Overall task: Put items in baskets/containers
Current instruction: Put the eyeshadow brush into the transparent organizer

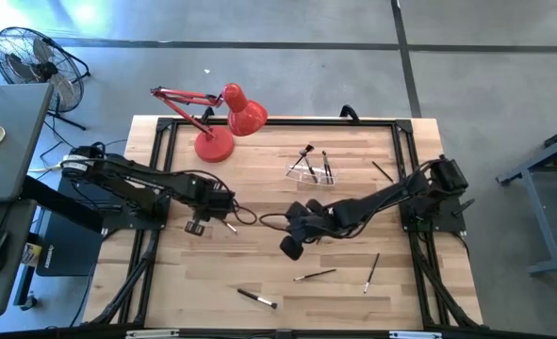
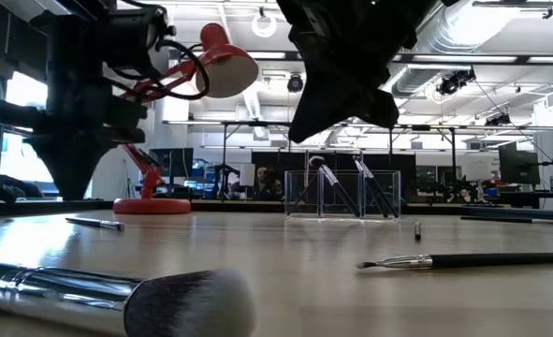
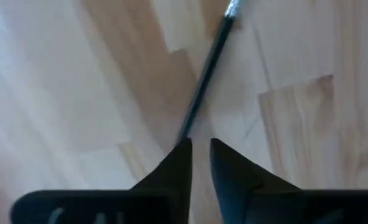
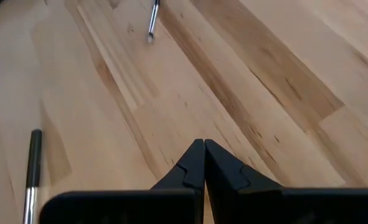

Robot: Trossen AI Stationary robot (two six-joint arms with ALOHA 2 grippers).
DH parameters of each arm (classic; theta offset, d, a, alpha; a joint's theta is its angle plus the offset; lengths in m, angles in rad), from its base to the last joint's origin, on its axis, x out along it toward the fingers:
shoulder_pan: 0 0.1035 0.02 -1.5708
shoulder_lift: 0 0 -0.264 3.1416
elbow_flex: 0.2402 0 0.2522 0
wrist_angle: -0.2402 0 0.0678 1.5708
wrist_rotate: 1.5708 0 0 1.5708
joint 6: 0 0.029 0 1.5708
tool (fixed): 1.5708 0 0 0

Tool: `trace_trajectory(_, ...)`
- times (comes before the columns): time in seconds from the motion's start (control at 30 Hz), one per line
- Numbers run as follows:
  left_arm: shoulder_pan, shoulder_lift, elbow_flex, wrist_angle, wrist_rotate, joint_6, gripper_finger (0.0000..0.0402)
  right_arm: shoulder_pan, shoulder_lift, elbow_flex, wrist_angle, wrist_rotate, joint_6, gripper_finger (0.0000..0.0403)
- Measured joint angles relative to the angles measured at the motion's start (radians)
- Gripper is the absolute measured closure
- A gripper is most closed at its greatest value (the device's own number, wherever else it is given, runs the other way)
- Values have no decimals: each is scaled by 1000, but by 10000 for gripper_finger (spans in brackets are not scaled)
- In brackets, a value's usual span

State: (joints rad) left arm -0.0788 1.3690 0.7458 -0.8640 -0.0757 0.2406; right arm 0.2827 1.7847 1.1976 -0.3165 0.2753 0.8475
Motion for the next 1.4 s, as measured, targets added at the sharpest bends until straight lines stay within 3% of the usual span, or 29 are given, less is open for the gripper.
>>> trace_trajectory(0.3,0,6,1,32,-38,75,274,6,0,0,23,8,52,402)
trace_trajectory(0.7,0,1,-133,178,-12,56,268,-15,0,0,56,23,35,402)
trace_trajectory(0.83,0,2,-141,187,15,40,293,-30,0,0,86,22,-8,401)
trace_trajectory(1.03,0,3,-142,202,44,-156,388,-46,5,0,226,66,-265,402)
trace_trajectory(1.23,0,4,-142,211,54,-349,388,-52,104,0,433,122,-500,402)
trace_trajectory(1.4,0,4,-142,225,60,-452,393,-73,222,-2,536,118,-538,385)
